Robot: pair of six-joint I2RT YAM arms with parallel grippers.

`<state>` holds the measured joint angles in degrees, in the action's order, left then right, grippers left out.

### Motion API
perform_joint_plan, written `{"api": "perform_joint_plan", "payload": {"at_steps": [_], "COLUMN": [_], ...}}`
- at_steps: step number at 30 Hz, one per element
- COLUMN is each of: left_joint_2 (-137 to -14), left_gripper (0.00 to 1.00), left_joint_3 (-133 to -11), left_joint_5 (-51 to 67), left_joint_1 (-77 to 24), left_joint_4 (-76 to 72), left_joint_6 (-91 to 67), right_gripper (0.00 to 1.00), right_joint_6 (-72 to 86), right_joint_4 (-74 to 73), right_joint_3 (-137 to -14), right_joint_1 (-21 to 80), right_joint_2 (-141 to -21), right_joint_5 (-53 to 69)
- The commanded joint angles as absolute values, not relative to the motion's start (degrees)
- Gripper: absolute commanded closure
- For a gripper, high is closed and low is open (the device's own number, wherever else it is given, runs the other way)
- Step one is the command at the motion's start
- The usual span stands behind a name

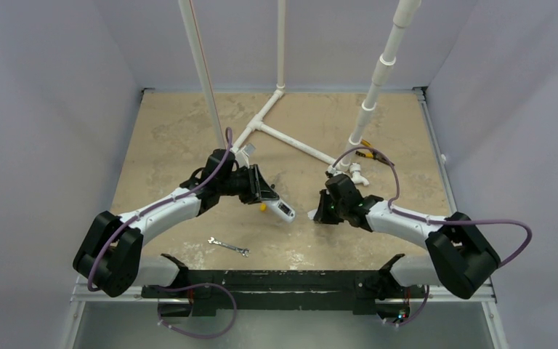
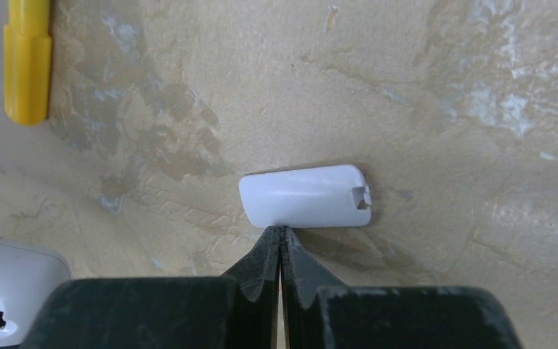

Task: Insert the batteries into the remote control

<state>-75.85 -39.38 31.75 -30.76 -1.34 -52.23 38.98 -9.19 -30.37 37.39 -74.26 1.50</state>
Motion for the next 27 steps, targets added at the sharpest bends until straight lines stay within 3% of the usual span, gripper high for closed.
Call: {"api": "perform_joint_plan", "payload": {"at_steps": [1,8,18,27], "left_joint_2": [-75.1,-74.3,-73.5,-73.0], "left_gripper": [1.00,1.00,1.00,1.00], "left_joint_3": [-41.7,-41.6,-41.4,-41.1], "left_joint_5": [32.5,32.1,32.2,32.4], "left_joint_1": [-30.3,-30.0,-29.6,-29.6], "left_joint_4": [-2.5,-2.2,-1.8,-1.9], "left_joint_6": [-51.1,-51.2,-50.8,-50.9], "right_gripper": [1.00,1.00,1.00,1.00], "right_joint_6": [37.1,33.8,26.9,24.6], "right_joint_4": [-7.9,-7.2,-9.7,-12.5], "right_joint_3": [-30.7,-37.0,-40.8,-44.7], "right_joint_1": [37.8,37.8,37.6,36.8], "right_joint_2": [-77.8,-82.7,-75.6,-82.3], "right_joint_5": [0.1,-0.6,-6.8,-12.4]}}
